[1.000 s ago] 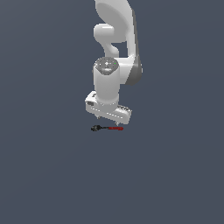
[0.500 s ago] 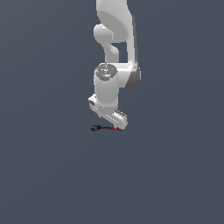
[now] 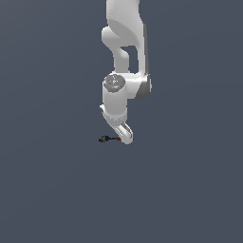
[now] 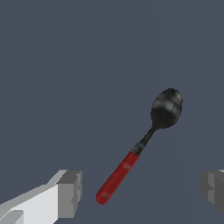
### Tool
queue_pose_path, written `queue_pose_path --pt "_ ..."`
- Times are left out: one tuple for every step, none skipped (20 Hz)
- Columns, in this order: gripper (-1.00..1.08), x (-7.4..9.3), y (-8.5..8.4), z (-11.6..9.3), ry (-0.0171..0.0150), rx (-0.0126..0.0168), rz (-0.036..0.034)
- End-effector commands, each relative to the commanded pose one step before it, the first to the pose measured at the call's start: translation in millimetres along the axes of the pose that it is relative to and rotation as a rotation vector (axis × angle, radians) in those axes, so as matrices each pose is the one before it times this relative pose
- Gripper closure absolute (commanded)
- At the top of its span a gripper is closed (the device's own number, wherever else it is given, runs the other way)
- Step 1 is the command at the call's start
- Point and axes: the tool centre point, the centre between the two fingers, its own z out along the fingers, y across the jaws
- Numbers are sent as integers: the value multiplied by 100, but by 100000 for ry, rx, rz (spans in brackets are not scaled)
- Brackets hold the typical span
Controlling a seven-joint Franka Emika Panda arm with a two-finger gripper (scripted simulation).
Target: Pick up the object and move it to a goal position.
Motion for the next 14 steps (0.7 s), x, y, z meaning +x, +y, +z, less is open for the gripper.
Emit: queue_pose_path --pt "-92 -93 269 581 -62 67 7753" --pt "-92 -26 114 227 -14 15 3030" --pt "-92 -20 117 225 -6 12 3033" --pt "-92 -15 119 223 2 10 3034" --pt "-92 -10 122 222 10 8 3037" --pt "-92 -4 124 220 18 7 3039" --pt "-92 1 124 215 26 6 2998" --pt "-92 7 120 204 32 6 2870" --pt "-92 11 115 191 37 6 2715" --pt "-92 15 109 179 41 6 2561" --pt "-92 18 103 167 44 6 2408" --pt "-92 20 97 155 46 7 2253" --pt "-92 22 90 143 47 7 2099" --pt "-92 23 84 132 47 7 1944"
